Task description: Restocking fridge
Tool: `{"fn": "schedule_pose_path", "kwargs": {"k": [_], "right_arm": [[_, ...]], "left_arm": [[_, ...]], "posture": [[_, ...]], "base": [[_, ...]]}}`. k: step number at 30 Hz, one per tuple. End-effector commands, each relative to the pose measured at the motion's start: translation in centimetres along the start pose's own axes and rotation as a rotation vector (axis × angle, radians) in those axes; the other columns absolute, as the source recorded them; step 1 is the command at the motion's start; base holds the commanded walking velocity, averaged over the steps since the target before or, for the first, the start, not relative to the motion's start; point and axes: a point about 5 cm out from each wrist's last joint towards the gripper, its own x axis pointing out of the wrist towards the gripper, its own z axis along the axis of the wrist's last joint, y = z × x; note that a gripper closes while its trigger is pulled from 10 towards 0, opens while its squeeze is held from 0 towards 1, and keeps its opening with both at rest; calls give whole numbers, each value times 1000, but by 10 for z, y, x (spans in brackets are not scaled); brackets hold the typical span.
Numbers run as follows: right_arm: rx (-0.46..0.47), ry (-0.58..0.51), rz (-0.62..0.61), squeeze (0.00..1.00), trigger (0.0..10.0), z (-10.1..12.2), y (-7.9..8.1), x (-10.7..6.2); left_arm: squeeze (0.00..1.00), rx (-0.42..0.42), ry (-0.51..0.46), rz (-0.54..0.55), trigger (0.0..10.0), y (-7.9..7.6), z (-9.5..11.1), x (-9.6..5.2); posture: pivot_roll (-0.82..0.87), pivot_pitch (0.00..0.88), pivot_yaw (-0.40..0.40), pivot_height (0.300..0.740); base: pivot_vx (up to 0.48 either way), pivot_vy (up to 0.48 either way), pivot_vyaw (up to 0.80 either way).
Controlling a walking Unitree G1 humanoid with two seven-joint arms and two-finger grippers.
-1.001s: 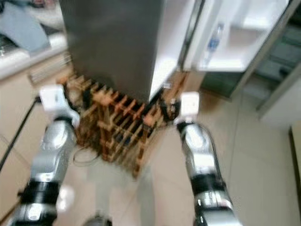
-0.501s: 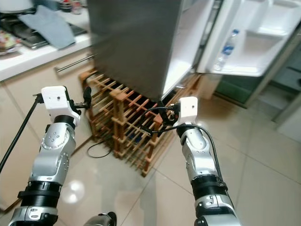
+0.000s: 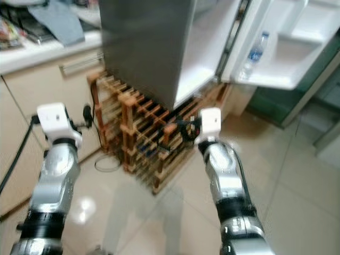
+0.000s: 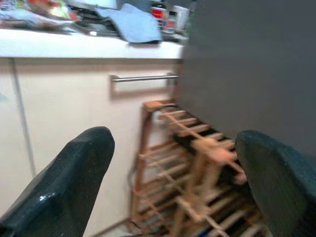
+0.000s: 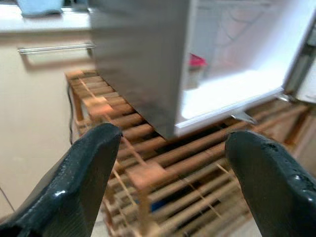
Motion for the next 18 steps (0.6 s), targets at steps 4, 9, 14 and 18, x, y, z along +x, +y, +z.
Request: {"fn": "schedule_pose_path", "kwargs": {"k": [4, 9, 14, 18], "right_arm": [[-3, -37, 13, 0, 10000, 11, 1, 4], [-4, -30, 16, 0, 10000, 8, 1, 2], [-34, -46, 4, 0, 10000, 9, 7, 3], [-19, -51, 65, 0, 10000, 8, 15, 2]], "left_arm": [[0, 38, -26, 1, 10000, -3, 8, 7], [0, 33, -23, -5, 10000, -8, 6, 7], [0, -13, -58, -41, 10000, -8, 11, 5], [0, -12, -58, -28, 10000, -2, 14, 7]], "posture": [[-38, 0, -99, 740], [-30, 0, -105, 740], [-8, 0, -115, 740], [13, 0, -123, 740]], "base": [[0, 0, 423], [0, 0, 416], [0, 0, 251], [336, 340, 320]]}}
